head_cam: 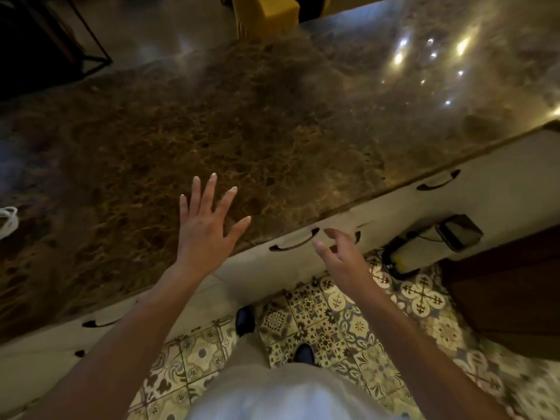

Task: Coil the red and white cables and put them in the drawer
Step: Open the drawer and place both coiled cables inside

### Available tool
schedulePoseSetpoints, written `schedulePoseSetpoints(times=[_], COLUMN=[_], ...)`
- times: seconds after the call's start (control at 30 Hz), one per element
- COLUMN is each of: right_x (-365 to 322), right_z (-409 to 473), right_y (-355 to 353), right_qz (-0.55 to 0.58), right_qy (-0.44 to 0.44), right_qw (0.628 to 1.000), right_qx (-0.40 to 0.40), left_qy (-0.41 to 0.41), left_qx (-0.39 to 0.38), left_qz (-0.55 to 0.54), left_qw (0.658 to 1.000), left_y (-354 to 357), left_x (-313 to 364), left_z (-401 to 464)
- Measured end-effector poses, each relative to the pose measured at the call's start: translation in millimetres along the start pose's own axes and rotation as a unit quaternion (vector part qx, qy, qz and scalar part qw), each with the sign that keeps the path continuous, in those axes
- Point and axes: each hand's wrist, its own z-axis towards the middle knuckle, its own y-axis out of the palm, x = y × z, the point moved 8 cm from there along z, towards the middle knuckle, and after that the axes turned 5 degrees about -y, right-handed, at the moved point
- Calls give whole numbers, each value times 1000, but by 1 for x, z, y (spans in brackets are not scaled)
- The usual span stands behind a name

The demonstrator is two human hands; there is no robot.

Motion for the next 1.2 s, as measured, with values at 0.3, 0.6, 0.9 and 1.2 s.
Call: schedulePoseSetpoints(times=[0.3,0.6,0.9,1.2], right_x=[23,13,22,46], right_z=[7,13,-7,-70], right_y=[35,52,30,7], right_qz=[-102,-284,-169,23], right_qy=[-18,-27,5,97], right_qw=[994,956,986,995], right_qx=[-20,-67,-6,17], left_qy=[62,60,51,48], left_qx=[-72,-78,-84,-89], left_qz=[61,61,72,65], left_qw=[994,993,993,993], left_y=[26,26,26,26], left_x=[30,31,34,32], left_z=[-13,-13,-13,-13])
